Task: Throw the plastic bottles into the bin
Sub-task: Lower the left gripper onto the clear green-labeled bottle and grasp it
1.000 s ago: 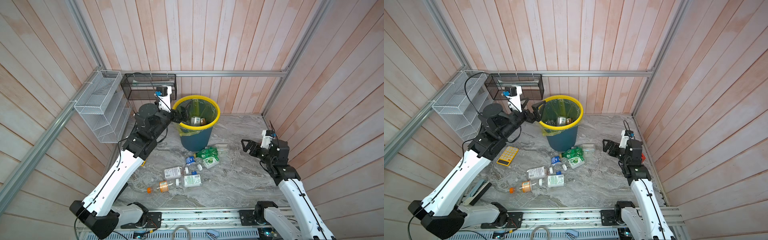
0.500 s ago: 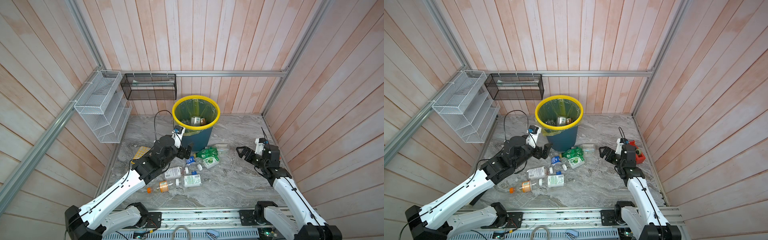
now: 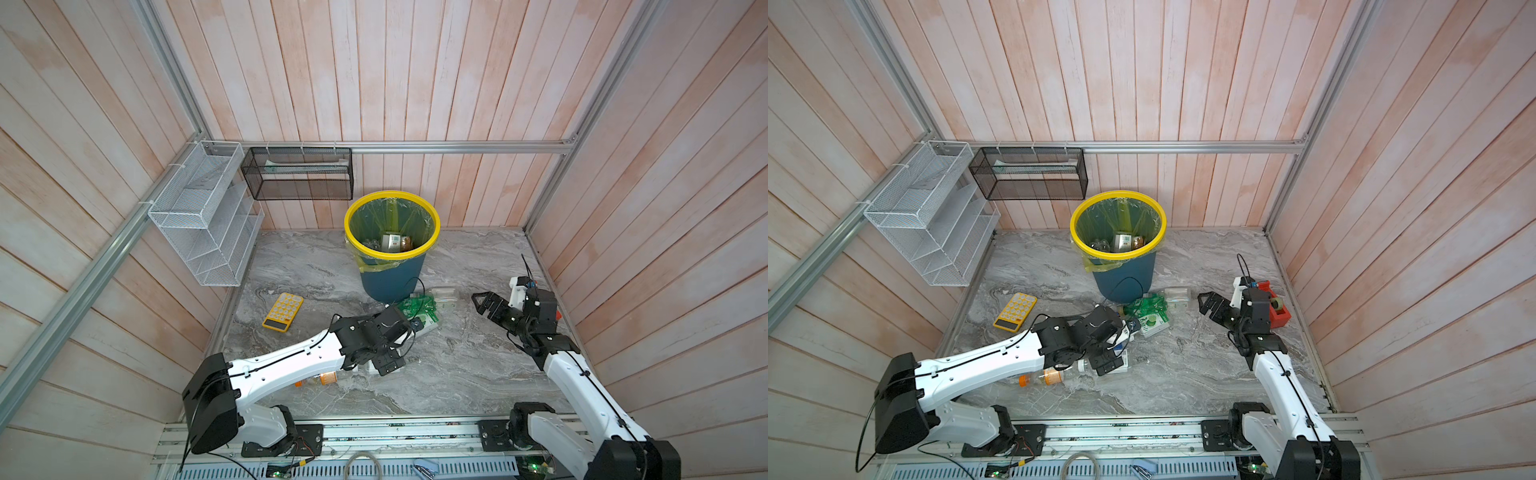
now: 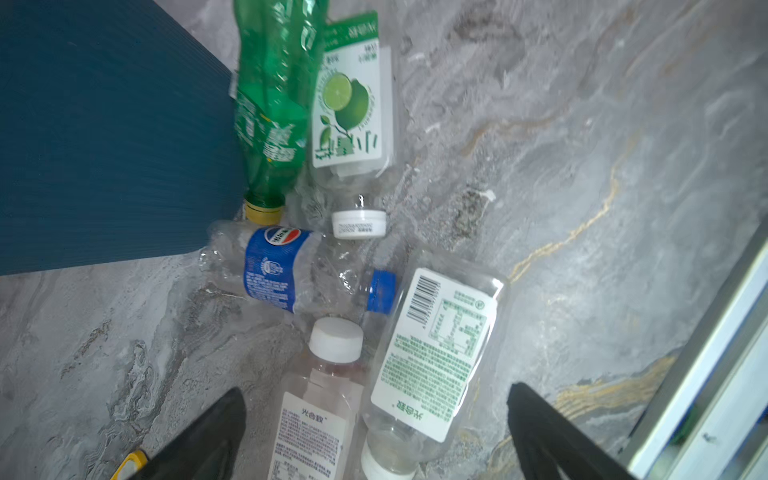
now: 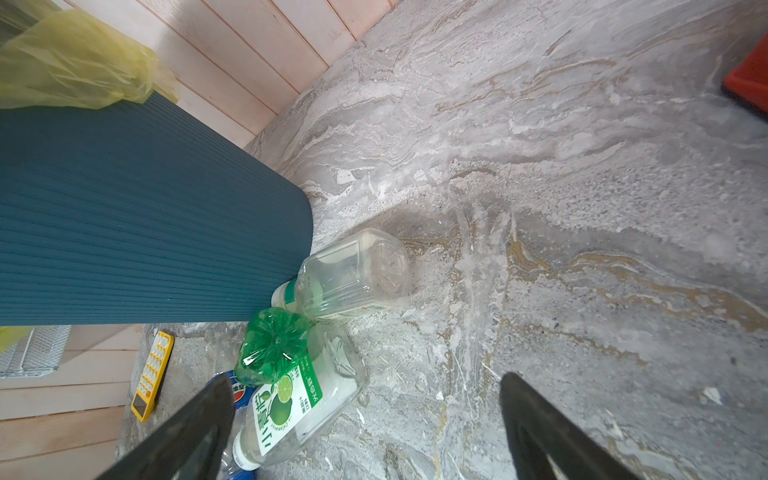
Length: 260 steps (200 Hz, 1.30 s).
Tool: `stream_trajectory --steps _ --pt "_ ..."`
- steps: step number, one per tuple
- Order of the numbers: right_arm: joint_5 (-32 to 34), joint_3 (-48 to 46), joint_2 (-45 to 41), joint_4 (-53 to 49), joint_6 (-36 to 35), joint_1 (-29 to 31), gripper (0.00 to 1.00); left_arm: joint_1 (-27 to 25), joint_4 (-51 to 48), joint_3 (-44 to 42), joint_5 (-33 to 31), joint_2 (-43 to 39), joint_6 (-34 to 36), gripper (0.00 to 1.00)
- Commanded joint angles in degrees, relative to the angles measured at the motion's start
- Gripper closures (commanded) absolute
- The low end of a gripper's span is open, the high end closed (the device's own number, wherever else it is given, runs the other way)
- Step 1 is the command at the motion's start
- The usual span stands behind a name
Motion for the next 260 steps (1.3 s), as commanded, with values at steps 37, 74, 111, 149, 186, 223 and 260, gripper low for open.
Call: stream_trajectory --steps 37,74,111,149,186,223,260 --pt "1.09 0.14 0.32 0.17 -0.97 0.25 0.0 -0.79 -6.25 2.2 1.16 7.7 5.1 0.06" --pt "0.97 0.3 0.54 0.45 -1.48 0.25 0.0 -0.79 -4.23 1.71 1.07 10.6 6.41 0.06" --pt "0.99 -0.04 0.65 0.42 -1.9 0.23 0.0 -0.62 -2.46 1.82 2.18 13.23 8.2 0.06" --pt "1.23 -0.05 0.33 0.07 -2.55 0.18 0.01 0.44 -1.53 1.9 3.51 15.83 9.73 0.08" --pt "1.46 -0.3 -0.1 -0.2 -2.91 0.18 0.01 0.66 -2.14 2.93 7.47 17.4 9.28 0.13" --pt "1.62 -0.74 -0.52 -0.29 -3.15 0.12 0.01 0.62 -2.32 2.69 11.41 17.18 7.88 0.19" --pt "1.69 -0.88 -0.49 -0.2 -3.18 0.1 0.01 0.33 -2.95 1.99 11.2 18.28 7.32 0.2"
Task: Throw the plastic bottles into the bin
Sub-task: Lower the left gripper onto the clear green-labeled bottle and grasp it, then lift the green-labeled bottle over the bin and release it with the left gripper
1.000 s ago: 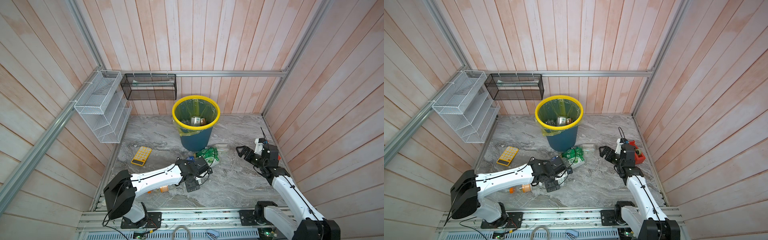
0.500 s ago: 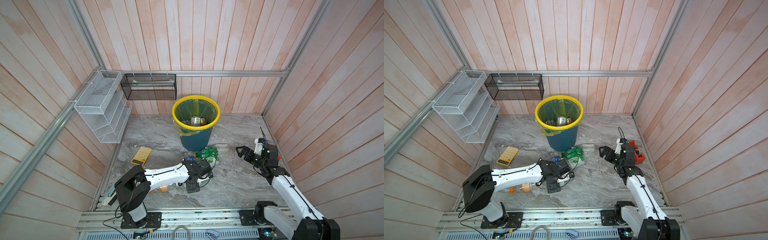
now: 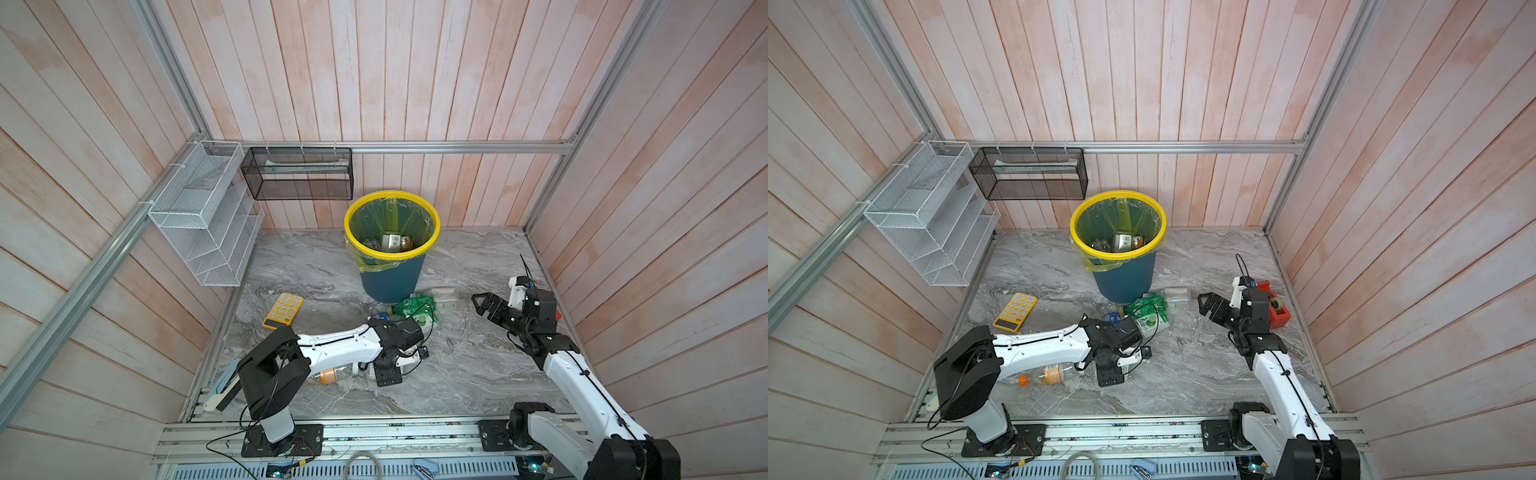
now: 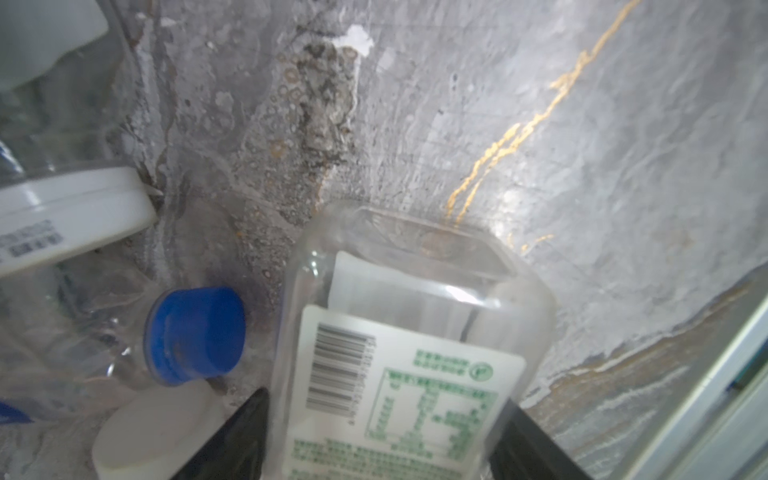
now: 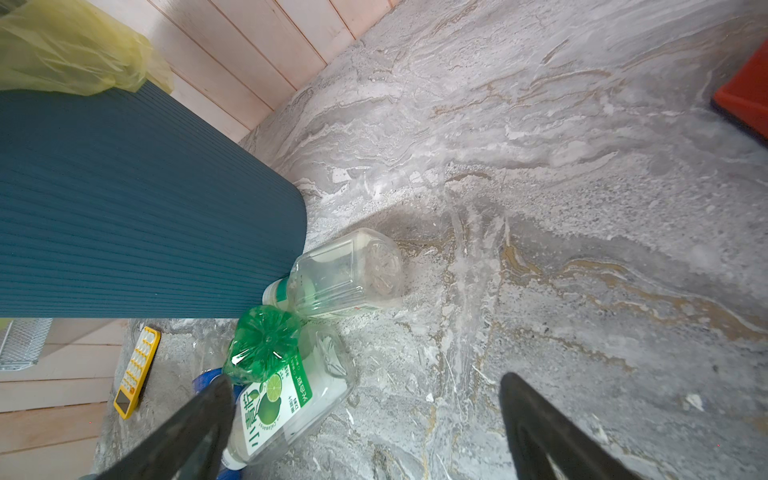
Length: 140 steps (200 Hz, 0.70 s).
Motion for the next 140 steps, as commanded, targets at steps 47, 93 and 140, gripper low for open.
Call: stream_trajectory --steps 47,93,140 --pt "1.27 -0.92 -0.86 -0.15 -1.21 0.08 0.01 -0.28 -0.23 0.78 0.68 2.92 -0.79 0.19" --pt "1.38 -0.79 -1.13 -0.24 -1.42 0.1 0.01 -0.29 0.14 2.14 2.19 2.56 -1.17 0.35" --pt "1.95 -0.91 -1.64 -0.66 -1.69 0.04 0.01 0.05 5.85 2.41 7.14 -9.66 -5.65 0.45"
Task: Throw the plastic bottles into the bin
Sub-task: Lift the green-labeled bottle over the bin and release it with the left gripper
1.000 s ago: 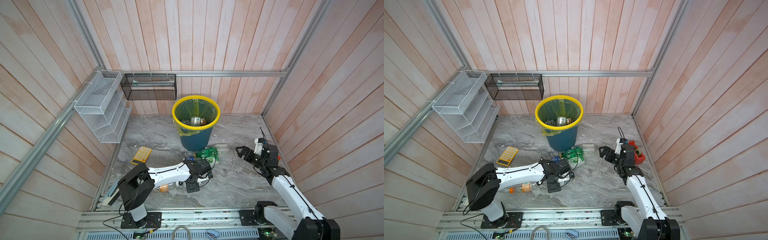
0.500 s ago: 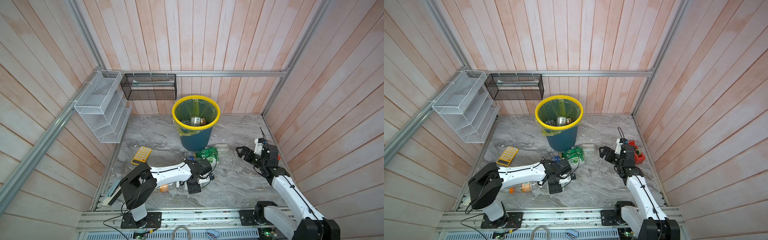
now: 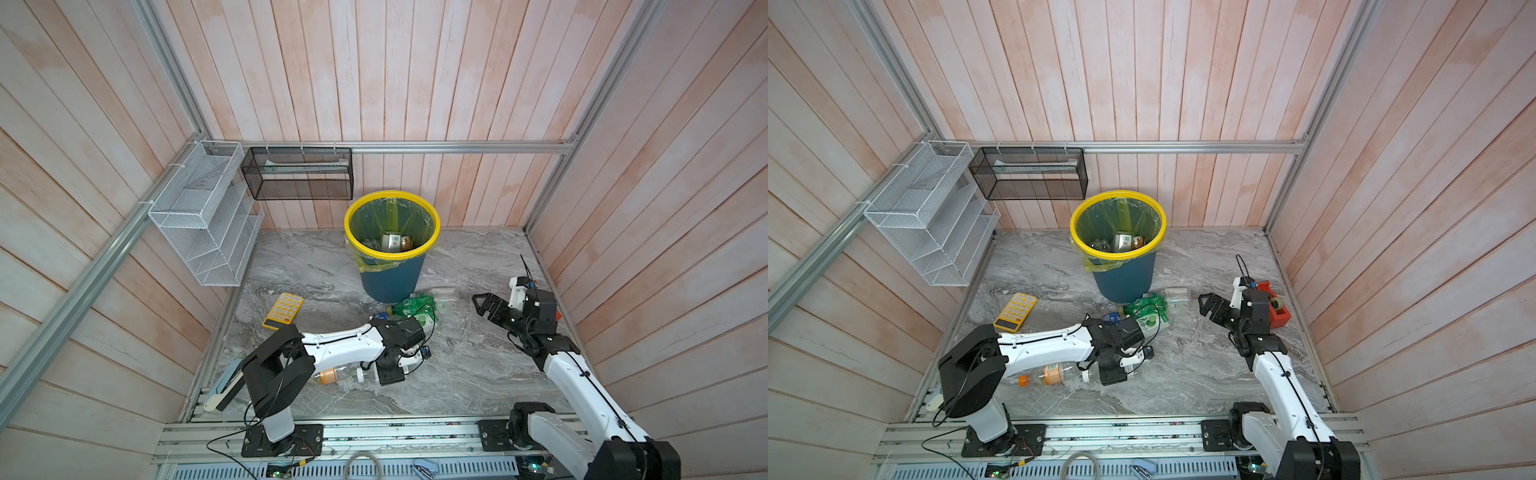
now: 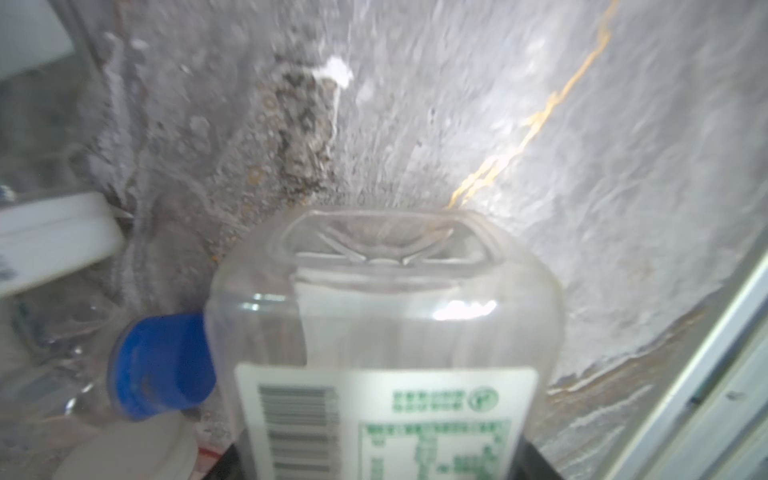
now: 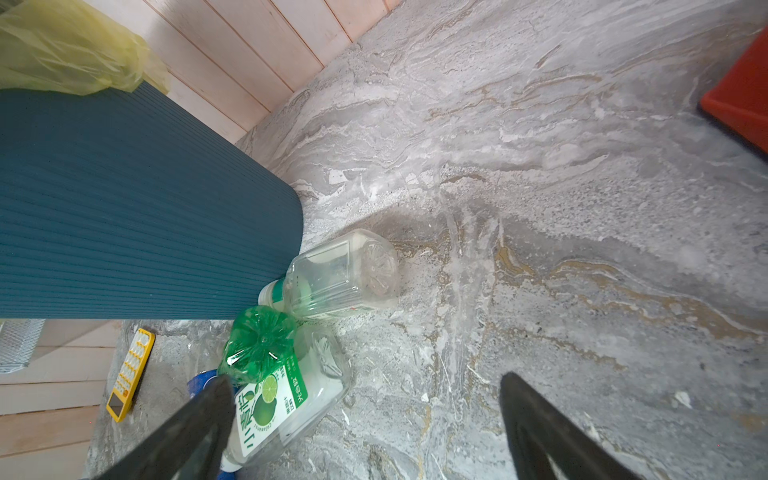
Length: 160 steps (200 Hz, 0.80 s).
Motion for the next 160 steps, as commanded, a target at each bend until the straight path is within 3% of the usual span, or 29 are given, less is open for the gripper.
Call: stream_trajectory --steps 1,18,53,92,105,113,139,160 --pt "1.29 -0.68 -1.1 -0.47 -1.19 0.02 0.01 0.12 4.8 1.6 3.63 -9.08 -3.34 0.45" --pt "2.41 -0.68 -1.78 -0.51 -0.97 -0.09 0.01 0.67 7.9 1.52 1.83 -16.18 -5.63 0.46" --pt "3.62 -0.95 -3.74 0.36 -0.7 -0.27 0.01 0.92 21.49 0.8 -13.0 -32.37 -7.18 0.51" --pt "3.71 -1.05 -6.2 0.64 -0.16 -0.24 0.01 1.7 52.55 -4.75 -22.29 -43.45 0.06 0.51" --pt "3.09 -1.2 -7.06 1.16 0.42 -0.27 0.01 4.12 61.13 -4.61 -21.21 -42.26 -0.94 0.5" --pt "2.4 -1.42 -7.36 1.67 1.03 -0.26 0.01 8.78 61.43 -1.93 -19.13 -39.87 -3.51 0.5" --pt "-0.93 -1.36 -7.24 2.99 1.89 -0.05 0.01 17.57 52.74 11.94 -10.1 -26.14 -12.34 0.49" --pt "-1.82 0.2 -6.78 1.0 0.29 0.05 0.01 22.8 38.28 28.94 -4.7 -12.5 -20.03 0.44"
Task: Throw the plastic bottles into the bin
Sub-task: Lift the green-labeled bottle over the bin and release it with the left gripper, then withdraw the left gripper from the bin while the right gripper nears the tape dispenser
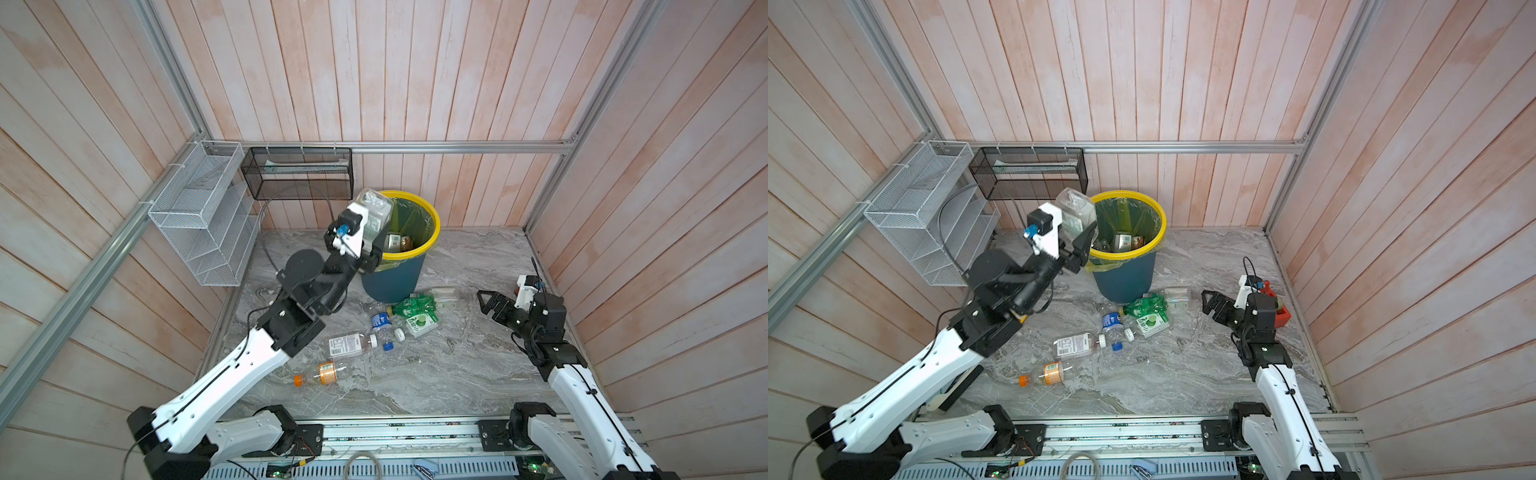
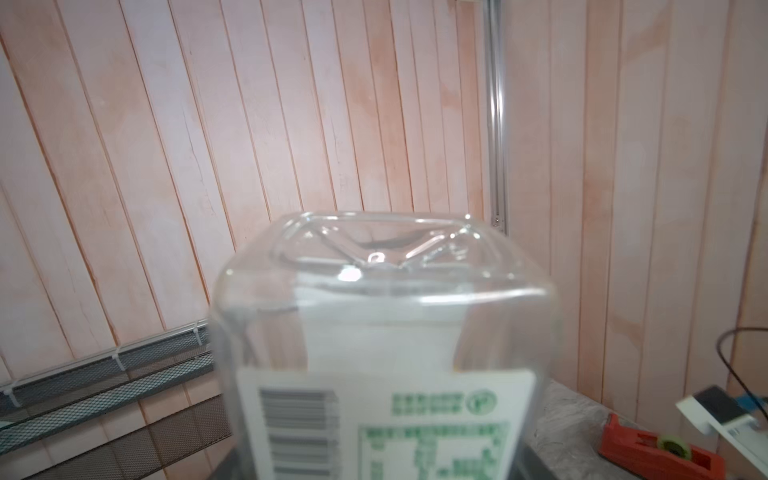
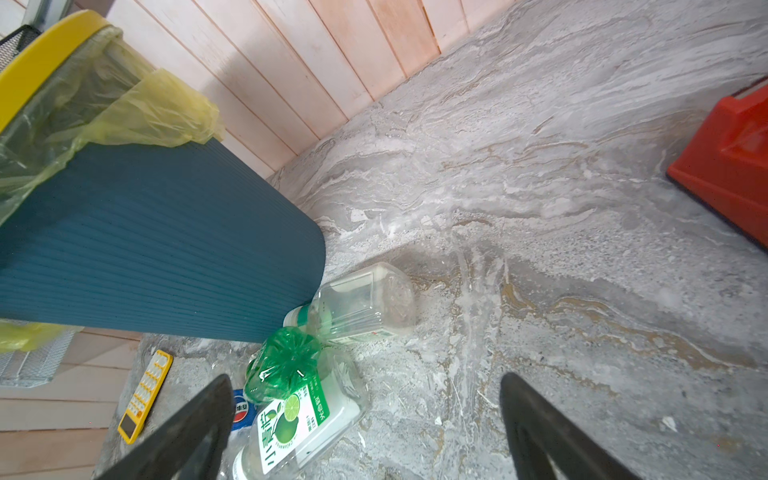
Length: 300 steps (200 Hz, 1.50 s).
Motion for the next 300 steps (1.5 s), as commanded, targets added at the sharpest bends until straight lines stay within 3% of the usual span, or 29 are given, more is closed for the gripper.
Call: stream_trajectory --steps 1,13,34,77,127,207,254,300 --pt "-2.41 1.12 0.2 -0.61 -0.8 0.11 0.01 4.84 -13.21 14.17 7.9 12.66 -10.46 0.43" --pt "-1.78 2.14 -0.23 -2.63 -2.31 0.04 0.01 6.12 -20.69 23.02 8.89 19.09 -13.89 0.32" --pt "0.62 2.92 -1.96 -5.31 -3.79 0.04 0.01 6.34 -28.83 31.87 7.0 23.96 -17.76 0.0" --pt "1.15 1.81 -2.78 -5.42 -2.88 0.04 0.01 5.38 -15.99 19.51 2.3 13.11 -17.14 0.0" --pt "-1.05 1.25 -0.1 -2.85 -1.45 0.09 0.01 2.39 -14.66 8.28 -3.77 4.44 -12.36 0.0" --pt "-2.19 -0.94 4.18 2.0 2.54 4.9 0.0 2.01 -16.88 -16.76 -12.34 -10.76 -17.55 0.0" --pt "0.91 -0.05 9.19 3.81 3.42 9.35 0.0 2.15 -29.67 -24.95 -18.84 -16.28 -34.13 0.0" --pt "2.5 0.85 10.9 4.44 3.74 9.49 0.0 1.74 -43.85 -32.39 -19.49 -23.4 -66.61 0.0"
